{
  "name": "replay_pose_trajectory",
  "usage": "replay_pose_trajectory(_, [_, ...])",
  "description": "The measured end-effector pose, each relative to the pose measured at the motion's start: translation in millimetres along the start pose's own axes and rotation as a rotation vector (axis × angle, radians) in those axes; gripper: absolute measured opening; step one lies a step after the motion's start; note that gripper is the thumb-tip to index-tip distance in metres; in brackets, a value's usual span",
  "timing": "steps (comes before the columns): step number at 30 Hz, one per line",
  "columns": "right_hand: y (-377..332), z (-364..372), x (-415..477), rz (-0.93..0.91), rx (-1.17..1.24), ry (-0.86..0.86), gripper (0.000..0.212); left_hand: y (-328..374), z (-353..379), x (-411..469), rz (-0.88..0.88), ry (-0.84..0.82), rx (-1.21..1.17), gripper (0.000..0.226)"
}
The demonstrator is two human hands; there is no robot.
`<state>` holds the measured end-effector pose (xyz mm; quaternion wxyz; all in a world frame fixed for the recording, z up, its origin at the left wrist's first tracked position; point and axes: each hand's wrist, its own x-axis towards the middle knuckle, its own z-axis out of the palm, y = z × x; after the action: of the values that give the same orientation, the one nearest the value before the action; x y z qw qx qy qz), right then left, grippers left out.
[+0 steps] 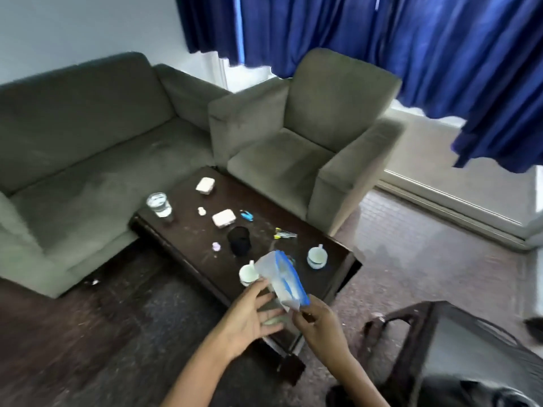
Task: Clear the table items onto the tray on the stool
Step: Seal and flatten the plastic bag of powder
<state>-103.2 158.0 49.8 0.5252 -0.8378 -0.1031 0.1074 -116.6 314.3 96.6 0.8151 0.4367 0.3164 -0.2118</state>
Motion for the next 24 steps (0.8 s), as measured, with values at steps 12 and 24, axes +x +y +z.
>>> replay_pose_trajectory(12, [-89,116,60,-0.432,-0.566,-0.298,0.052,71,-131,-16,0.285,0.225,-0.088,0.041])
replay_pose_trajectory(24, [-160,211,212,0.304,0.532,-0.170,0.018,188,-214,43,0.305,0.277,0.127,0.008])
